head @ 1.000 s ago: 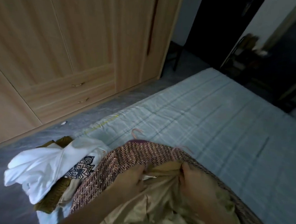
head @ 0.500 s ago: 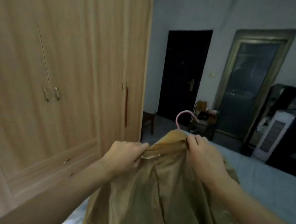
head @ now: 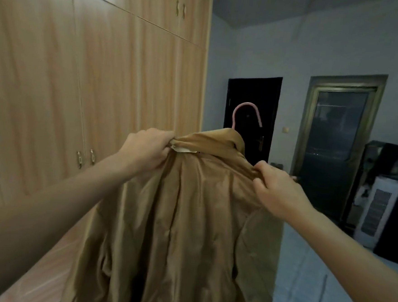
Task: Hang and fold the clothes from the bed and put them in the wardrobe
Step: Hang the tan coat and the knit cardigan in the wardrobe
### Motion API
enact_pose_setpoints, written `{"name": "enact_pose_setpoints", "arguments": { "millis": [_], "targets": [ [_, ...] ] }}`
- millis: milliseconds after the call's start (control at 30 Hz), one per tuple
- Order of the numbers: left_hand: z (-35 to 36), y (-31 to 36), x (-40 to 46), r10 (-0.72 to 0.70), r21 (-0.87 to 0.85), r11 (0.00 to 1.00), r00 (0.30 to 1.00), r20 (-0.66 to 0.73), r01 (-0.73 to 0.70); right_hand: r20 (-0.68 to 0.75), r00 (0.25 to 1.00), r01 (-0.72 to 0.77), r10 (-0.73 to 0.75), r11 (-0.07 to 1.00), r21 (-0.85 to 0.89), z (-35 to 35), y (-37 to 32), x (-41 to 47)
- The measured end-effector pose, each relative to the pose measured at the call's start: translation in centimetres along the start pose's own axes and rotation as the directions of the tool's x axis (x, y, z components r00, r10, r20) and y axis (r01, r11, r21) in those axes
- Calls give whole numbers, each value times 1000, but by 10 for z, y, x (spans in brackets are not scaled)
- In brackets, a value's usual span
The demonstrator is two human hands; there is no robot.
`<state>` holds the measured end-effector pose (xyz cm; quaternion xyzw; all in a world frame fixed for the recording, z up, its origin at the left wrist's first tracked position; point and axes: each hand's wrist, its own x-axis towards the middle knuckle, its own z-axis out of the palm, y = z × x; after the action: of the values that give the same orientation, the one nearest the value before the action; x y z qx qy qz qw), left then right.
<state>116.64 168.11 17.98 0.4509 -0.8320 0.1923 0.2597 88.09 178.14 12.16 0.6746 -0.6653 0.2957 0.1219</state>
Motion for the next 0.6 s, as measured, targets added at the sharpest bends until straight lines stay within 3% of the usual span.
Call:
{"name": "enact_pose_setpoints", "arguments": {
  "millis": [167,367,600],
  "targets": [
    [-1,-30,-17,-41,15,999,997,69,40,54,994,98,-92,989,-109,2,-8,11],
    [5,-54,-30,-208,-8,977,970,128,211,-83,945,290,-316,927,-237,6,-16,12],
    [13,-38,-42,-154,-79,983,978,140,166,-38,976,200,-214,953,-226,20,-32,-3]
  ]
}}
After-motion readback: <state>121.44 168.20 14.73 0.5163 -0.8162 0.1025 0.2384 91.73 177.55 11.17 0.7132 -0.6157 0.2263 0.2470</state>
